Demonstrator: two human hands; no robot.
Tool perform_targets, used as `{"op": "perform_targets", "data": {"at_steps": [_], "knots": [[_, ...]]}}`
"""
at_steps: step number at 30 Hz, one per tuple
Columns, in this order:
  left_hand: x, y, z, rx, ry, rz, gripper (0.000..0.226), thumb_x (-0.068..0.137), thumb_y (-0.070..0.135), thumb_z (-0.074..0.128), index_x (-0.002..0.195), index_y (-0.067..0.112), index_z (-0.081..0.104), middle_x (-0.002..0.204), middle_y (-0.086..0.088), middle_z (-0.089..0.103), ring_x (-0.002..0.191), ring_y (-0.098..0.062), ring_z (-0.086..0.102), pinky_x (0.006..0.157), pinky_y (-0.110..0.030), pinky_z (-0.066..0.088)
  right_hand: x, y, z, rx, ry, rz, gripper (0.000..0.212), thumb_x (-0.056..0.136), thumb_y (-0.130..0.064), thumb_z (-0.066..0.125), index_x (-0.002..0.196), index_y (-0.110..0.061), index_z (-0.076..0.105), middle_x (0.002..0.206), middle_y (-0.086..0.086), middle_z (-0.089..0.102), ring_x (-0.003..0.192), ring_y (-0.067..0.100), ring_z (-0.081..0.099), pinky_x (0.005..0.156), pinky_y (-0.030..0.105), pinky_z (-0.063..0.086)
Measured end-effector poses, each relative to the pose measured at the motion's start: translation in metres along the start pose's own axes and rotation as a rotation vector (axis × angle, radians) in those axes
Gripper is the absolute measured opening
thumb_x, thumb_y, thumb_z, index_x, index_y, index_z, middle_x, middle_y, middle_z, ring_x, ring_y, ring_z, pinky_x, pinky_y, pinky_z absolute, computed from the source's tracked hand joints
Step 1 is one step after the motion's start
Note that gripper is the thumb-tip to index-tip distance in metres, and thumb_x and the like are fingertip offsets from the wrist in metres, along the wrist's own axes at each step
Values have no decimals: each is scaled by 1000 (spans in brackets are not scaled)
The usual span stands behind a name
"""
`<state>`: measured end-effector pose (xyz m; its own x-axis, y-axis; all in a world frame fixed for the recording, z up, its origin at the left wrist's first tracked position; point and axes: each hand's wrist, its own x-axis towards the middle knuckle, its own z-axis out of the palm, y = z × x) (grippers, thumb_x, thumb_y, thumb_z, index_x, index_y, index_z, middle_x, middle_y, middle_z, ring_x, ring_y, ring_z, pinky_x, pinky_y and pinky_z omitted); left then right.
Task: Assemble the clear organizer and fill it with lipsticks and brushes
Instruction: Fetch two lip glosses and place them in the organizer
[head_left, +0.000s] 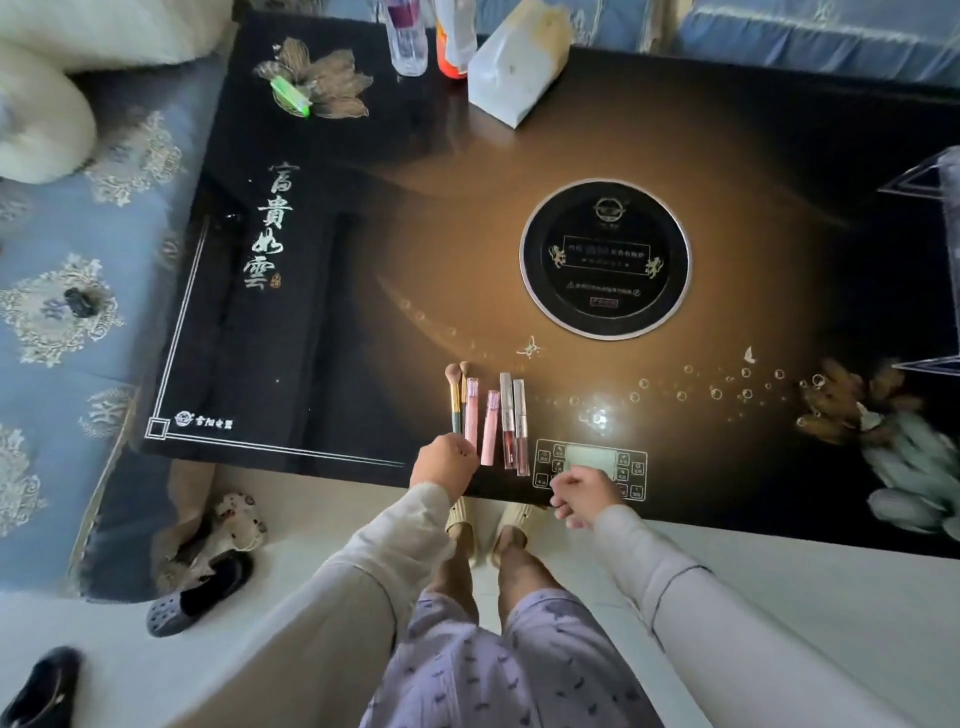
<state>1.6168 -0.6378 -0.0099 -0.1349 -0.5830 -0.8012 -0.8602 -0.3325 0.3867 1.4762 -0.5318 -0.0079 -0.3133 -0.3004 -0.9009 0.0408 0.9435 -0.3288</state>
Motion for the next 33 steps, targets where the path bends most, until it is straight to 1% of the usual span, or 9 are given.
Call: {"op": "perform_targets", "data": {"at_steps": [3, 7, 10, 12, 16, 20, 27, 31, 33], "knots": [[14, 9, 7, 18, 70, -8, 28, 86, 12, 45, 110, 13, 59, 105, -14, 67, 86, -27, 64, 75, -32, 51, 11, -25, 15, -84, 7, -80, 24, 88, -6, 45, 69, -18, 54, 60, 0, 55, 49, 15, 50, 40, 16, 41], [34, 14, 7, 82, 136, -9, 32, 85, 16, 46, 116, 18, 55, 104, -12, 65, 80, -26, 56, 67, -29, 43, 25, -49, 39, -268, 77, -261, 12, 89, -16, 51, 94, -15, 61, 84, 8, 60, 81, 27, 60, 75, 33, 49], [47, 13, 9, 135, 141, 12, 28, 86, 21, 47, 113, 17, 56, 99, -11, 66, 74, -24, 52, 65, -29, 40, 31, -59, 52, -479, 239, -370, 37, 96, -37, 36, 99, -12, 64, 91, 15, 69, 86, 33, 64, 70, 34, 48], [53, 13, 11, 206, 166, 42, 27, 89, 32, 45, 104, 14, 57, 94, -11, 67, 76, -27, 56, 66, -31, 41, 38, -60, 58, -581, 289, -398, 48, 98, -38, 28, 94, -8, 65, 91, 18, 70, 84, 35, 65, 68, 34, 48], [60, 14, 15, 303, 184, 51, 49, 90, 52, 37, 89, 8, 57, 87, -12, 66, 72, -33, 54, 64, -32, 41, 53, -60, 66, -643, 290, -375, 50, 98, -35, 28, 87, -3, 64, 92, 21, 69, 86, 37, 65, 63, 33, 42], [65, 18, 18, 345, 222, 35, 56, 92, 51, 33, 86, 4, 62, 90, -16, 68, 82, -38, 62, 64, -32, 40, 62, -61, 72, -657, 324, -367, 46, 97, -30, 32, 87, 0, 65, 91, 22, 69, 85, 38, 66, 61, 31, 36], [67, 20, 15, 341, 199, 26, 45, 89, 44, 44, 83, 3, 61, 83, -15, 64, 70, -32, 52, 62, -32, 41, 65, -62, 75, -504, 294, -290, 43, 95, -28, 36, 91, 4, 65, 94, 25, 68, 88, 39, 64, 63, 32, 38], [61, 16, 9, 118, 107, 0, 31, 82, 31, 56, 65, 6, 58, 63, -5, 56, 61, -25, 53, 58, -29, 45, 54, -57, 65, -302, 162, -252, 35, 88, -29, 51, 75, 0, 66, 65, 15, 60, 62, 29, 52, 58, 27, 35], [50, 8, 4, 21, 48, 21, 30, 80, 26, 59, 54, 13, 52, 56, -1, 54, 54, -19, 53, 55, -27, 48, 45, -50, 55, -196, 87, -250, 31, 85, -31, 57, 77, -2, 66, 64, 10, 60, 62, 25, 52, 60, 27, 40]]}}
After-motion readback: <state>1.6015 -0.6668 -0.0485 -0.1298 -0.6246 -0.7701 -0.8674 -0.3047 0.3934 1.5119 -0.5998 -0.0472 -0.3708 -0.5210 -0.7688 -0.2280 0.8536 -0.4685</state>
